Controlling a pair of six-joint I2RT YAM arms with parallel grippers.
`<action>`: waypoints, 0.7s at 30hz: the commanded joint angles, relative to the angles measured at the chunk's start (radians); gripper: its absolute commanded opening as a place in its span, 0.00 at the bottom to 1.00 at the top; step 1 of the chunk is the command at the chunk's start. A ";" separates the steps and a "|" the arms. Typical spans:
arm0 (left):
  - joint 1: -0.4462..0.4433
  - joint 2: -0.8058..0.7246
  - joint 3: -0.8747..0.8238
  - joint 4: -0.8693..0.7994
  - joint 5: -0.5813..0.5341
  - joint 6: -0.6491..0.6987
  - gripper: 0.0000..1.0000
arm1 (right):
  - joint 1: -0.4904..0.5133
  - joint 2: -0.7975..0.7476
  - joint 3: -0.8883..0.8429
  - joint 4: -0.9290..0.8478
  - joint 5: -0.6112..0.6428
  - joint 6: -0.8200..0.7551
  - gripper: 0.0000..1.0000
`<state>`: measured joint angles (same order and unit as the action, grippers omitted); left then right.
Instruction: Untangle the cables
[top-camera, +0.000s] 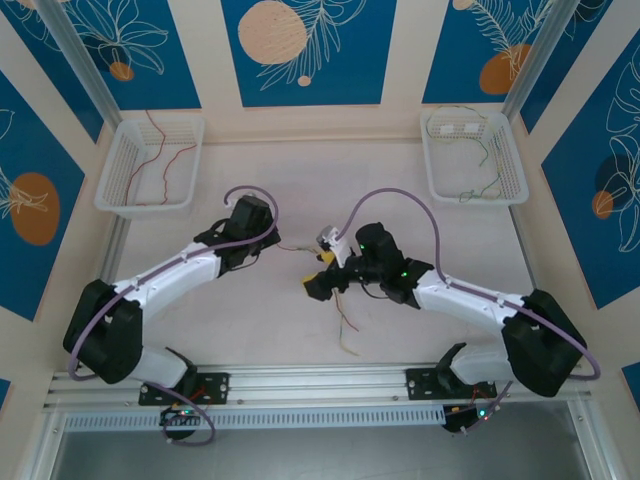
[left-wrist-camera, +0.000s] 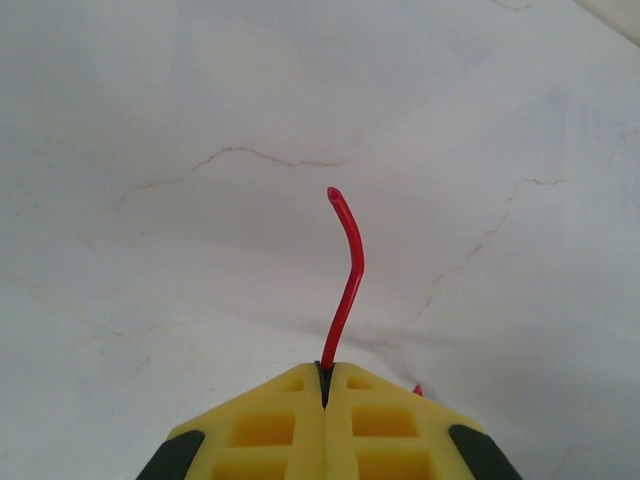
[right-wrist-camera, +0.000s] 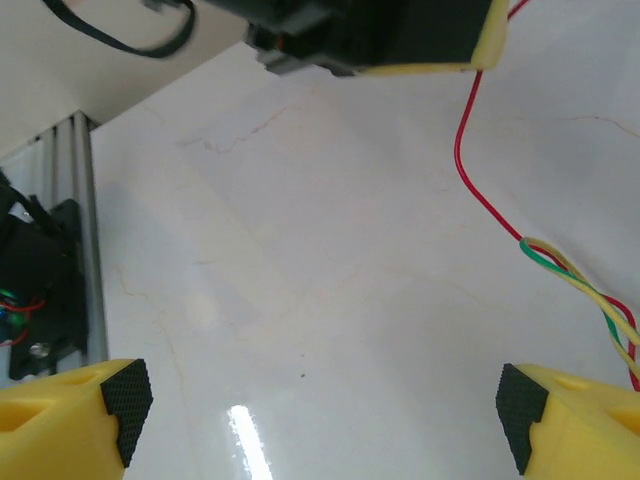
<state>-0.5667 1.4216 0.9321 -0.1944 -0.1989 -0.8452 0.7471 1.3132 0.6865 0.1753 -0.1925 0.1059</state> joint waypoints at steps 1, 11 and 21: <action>0.008 -0.019 0.024 -0.007 0.010 0.036 0.00 | -0.004 0.046 0.068 0.088 0.048 -0.046 0.92; 0.007 -0.038 0.009 0.043 0.077 0.049 0.00 | -0.052 0.220 0.164 0.125 0.019 -0.018 0.97; 0.007 -0.064 -0.012 0.052 0.060 0.061 0.00 | -0.107 0.403 0.297 0.058 -0.119 -0.043 0.63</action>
<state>-0.5667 1.3914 0.9298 -0.1600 -0.1390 -0.8074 0.6369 1.6760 0.9222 0.2733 -0.2623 0.0994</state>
